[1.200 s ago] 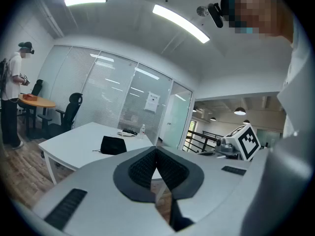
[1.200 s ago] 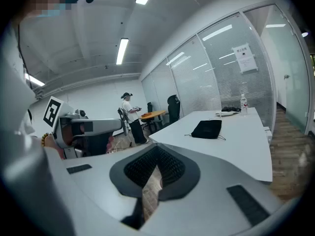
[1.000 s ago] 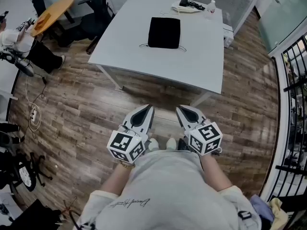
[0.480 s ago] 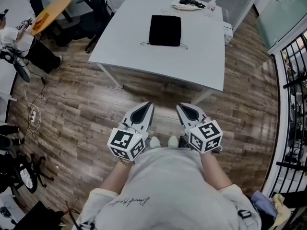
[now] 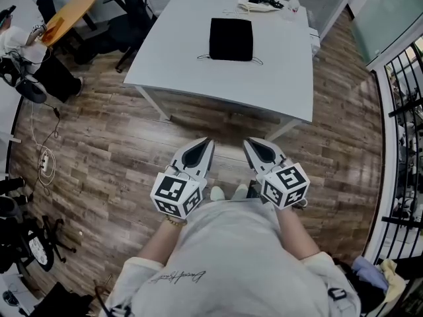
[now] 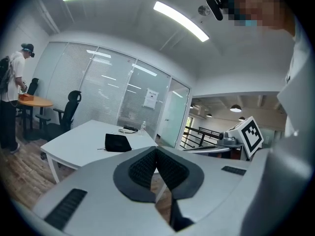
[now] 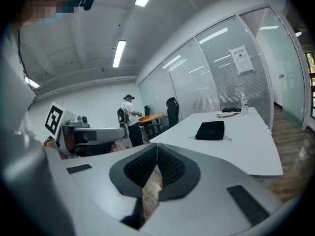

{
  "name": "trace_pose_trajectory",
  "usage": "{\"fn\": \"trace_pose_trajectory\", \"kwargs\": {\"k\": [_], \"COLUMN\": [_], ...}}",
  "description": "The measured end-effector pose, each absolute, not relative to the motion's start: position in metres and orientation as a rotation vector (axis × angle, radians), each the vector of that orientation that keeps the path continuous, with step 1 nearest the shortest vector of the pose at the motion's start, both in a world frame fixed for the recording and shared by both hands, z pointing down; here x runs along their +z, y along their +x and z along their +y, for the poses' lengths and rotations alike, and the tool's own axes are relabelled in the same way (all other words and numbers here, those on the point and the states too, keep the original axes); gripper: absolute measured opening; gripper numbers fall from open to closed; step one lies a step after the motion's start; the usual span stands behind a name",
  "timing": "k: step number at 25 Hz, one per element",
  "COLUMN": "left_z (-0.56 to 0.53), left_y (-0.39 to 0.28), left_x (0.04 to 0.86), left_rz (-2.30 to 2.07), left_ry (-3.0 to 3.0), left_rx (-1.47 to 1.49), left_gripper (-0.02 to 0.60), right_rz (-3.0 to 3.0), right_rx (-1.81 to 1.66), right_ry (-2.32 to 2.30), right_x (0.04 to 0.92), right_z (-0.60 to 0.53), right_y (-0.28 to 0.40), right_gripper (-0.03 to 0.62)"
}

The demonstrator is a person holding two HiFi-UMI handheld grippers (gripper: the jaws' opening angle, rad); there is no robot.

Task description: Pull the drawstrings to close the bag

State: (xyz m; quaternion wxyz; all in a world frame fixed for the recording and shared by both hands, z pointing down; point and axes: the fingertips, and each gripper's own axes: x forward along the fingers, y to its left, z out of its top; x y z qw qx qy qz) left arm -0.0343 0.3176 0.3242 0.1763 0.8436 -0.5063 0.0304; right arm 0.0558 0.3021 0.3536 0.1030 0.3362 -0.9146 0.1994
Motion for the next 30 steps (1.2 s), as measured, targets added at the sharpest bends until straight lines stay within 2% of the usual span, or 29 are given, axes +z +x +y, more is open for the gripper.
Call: {"fn": "trace_pose_trajectory", "kwargs": {"k": [17, 30], "left_z": [0.287, 0.162], "left_y": [-0.046, -0.042], "left_x": [0.332, 0.349], "left_rz": [-1.400, -1.392], "left_ry": [2.426, 2.434], "left_rx": [0.074, 0.118], "left_gripper": [0.011, 0.011], "right_rz": [-2.697, -2.742], "right_rx": [0.551, 0.520], "right_ry": [1.013, 0.934], "right_x": [0.361, 0.372], "right_z": [0.277, 0.158], "right_y": [0.045, 0.041], "right_gripper": [0.023, 0.023]}}
